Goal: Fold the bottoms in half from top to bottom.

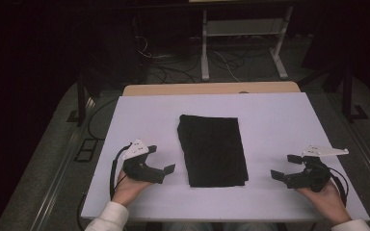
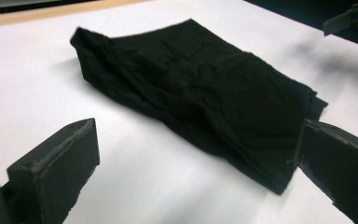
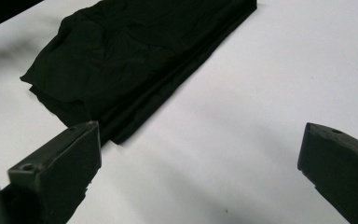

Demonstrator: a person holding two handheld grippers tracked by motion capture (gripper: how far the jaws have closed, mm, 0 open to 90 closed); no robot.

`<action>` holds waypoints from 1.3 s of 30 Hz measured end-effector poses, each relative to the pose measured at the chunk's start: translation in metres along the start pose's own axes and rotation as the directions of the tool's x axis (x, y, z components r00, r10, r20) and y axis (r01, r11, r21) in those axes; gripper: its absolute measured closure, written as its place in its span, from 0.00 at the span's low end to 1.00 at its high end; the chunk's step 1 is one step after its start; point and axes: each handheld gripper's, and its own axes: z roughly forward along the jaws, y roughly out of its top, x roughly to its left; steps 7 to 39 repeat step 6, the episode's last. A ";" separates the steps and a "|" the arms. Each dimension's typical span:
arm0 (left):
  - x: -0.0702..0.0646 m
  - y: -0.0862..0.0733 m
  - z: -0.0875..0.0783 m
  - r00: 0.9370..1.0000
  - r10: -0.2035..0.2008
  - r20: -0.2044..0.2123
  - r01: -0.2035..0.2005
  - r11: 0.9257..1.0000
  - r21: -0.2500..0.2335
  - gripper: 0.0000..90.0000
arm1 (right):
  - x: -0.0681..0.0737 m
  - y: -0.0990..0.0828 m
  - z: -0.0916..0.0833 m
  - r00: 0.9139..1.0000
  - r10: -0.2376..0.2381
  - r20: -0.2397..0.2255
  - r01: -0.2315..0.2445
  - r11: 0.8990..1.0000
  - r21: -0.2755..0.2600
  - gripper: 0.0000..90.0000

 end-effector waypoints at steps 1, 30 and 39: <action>-0.001 -0.001 -0.001 1.000 -0.002 -0.001 0.002 1.000 -0.001 0.00 | 0.001 -0.001 -0.001 1.000 -0.001 0.002 0.001 1.000 0.000 0.00; -0.002 -0.009 -0.002 1.000 -0.013 -0.009 0.013 1.000 -0.011 0.00 | 0.003 -0.006 -0.005 1.000 -0.014 0.005 0.014 1.000 0.000 0.00; -0.002 -0.009 -0.002 1.000 -0.013 -0.009 0.013 1.000 -0.011 0.00 | 0.003 -0.006 -0.005 1.000 -0.014 0.005 0.014 1.000 0.000 0.00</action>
